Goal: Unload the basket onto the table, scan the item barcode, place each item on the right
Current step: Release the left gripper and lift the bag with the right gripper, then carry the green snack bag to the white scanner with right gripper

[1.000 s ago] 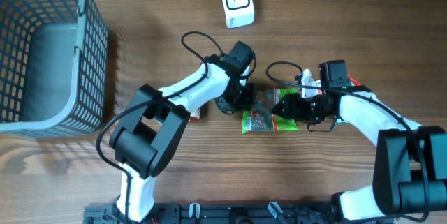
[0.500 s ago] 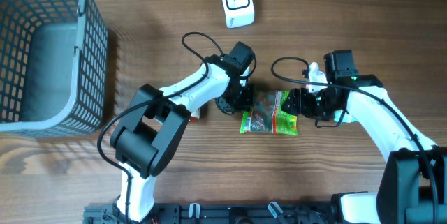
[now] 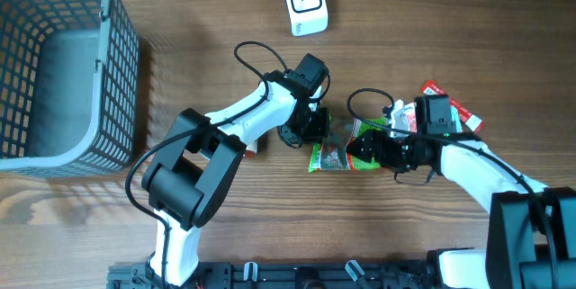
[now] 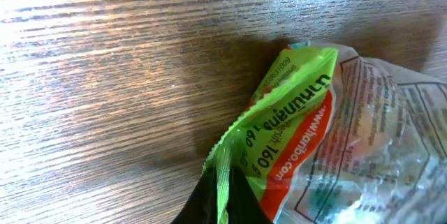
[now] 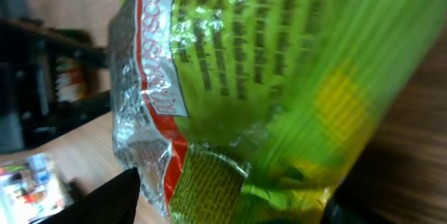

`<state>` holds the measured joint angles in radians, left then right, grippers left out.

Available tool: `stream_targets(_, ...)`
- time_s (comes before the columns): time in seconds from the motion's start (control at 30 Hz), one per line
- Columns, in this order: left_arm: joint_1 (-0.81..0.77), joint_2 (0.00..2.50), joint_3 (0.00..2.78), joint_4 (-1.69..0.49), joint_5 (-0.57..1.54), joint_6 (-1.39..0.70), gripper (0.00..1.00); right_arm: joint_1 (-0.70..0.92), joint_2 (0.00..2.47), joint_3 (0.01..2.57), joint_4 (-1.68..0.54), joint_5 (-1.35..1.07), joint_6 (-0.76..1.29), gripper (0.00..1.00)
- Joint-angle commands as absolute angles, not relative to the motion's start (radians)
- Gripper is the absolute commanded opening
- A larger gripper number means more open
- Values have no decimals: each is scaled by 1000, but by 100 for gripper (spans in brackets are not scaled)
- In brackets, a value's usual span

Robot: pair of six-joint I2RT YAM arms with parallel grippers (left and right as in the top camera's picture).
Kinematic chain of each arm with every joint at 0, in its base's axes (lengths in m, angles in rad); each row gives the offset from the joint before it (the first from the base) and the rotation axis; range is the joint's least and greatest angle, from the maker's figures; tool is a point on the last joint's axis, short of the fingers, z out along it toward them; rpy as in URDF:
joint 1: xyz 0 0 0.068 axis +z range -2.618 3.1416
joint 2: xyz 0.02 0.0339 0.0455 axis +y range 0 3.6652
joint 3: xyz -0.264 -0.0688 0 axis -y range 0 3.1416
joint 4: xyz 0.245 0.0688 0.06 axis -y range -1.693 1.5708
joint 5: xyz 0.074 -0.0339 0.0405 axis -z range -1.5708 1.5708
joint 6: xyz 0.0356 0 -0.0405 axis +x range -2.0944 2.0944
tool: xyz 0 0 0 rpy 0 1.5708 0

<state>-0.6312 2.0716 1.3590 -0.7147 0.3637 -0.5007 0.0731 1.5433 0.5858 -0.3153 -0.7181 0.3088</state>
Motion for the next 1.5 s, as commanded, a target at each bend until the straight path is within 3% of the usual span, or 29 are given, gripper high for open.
stream_targets(0.0, -638, 2115, 1348, -721, 351, -533, 4, 81, 1555, 515, -192, -844, 402, 75)
stream_targets(0.1, -638, 2115, 1348, -724, 388, -533, 4, 82, 1555, 489, -69, -863, 422, 74)
stream_targets(0.4, -683, 2115, 1348, -708, 400, -533, 4, 221, 1555, 489, 24, -782, 524, 75)
stream_targets(0.53, -694, 2115, 1348, -703, 400, -533, 4, 261, 1555, 489, 33, -733, 547, 47)
stream_targets(0.57, -694, 2115, 1348, -702, 400, -532, 4, 261, 1555, 489, 34, -733, 545, 31)
stream_targets(0.67, -679, 2104, 1348, -703, 371, -528, 4, 260, 1555, 490, 44, -734, 523, 4)
stream_targets(0.9, -449, 1771, 1348, -702, 231, -419, 5, 232, 1554, 524, 64, -856, 354, 4)
stream_targets(1.0, -314, 1642, 1348, -739, 169, -397, 10, 233, 1532, 609, -52, -863, 262, 4)
stream_targets(1.13, -173, 1636, 1348, -843, 117, -397, 25, 233, 1527, 904, -466, -692, 63, 4)
stream_targets(1.2, -136, 1636, 1348, -846, 88, -397, 79, 233, 1528, 1096, -666, -495, -21, 4)
stream_targets(1.23, -123, 1636, 1348, -846, 87, -397, 100, 233, 1528, 1183, -722, -418, -57, 4)
stream_targets(1.37, -114, 1636, 1348, -846, 88, -397, 100, 250, 1537, 1443, -748, -236, -125, 4)
stream_targets(1.47, -114, 1636, 1348, -846, 88, -397, 100, 250, 1635, 1715, -864, -226, -185, 4)
